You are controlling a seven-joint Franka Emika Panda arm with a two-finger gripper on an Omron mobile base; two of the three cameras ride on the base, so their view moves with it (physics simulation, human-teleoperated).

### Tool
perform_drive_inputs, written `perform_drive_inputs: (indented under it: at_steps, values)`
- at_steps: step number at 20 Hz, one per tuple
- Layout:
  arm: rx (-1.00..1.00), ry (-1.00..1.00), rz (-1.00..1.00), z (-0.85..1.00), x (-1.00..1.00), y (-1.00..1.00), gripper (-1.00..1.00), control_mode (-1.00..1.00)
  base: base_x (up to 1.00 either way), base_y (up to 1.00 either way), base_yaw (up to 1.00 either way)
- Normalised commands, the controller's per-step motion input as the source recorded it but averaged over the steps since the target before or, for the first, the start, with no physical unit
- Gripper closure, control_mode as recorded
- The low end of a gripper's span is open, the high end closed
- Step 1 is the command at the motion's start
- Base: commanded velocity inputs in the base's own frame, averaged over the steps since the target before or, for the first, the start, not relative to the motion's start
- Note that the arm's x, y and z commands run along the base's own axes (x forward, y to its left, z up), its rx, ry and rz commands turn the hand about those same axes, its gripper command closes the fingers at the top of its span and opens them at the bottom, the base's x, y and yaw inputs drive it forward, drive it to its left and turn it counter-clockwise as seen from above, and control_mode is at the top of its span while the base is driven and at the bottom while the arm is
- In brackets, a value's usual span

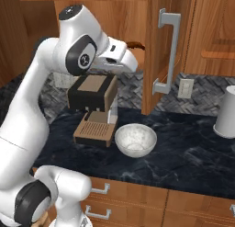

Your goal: Open the cabinet. Pick the tangerine and peach from the cabinet and place them into the bowl. Then close the cabinet.

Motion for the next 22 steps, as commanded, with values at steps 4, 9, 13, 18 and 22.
perform_drive_inputs:
  at_steps: [4,9,13,18,22]
  values:
    - [0.0,0.27,0.1,-0.77,-0.95,0.53,1.0,-1.0,0.0,0.0,0.0]
    - [0.01,0.3,0.11,-0.99,-0.54,0.42,1.0,-1.0,0.0,0.0,0.0]
    - [0.03,0.18,0.03,-0.6,0.15,0.01,1.0,-1.0,0.0,0.0,0.0]
    - [0.1,0.12,0.0,-0.29,0.56,-0.12,1.0,-1.0,0.0,0.0,0.0]
    - [0.22,0.03,0.01,-0.42,0.65,-0.3,1.0,-1.0,0.0,0.0,0.0]
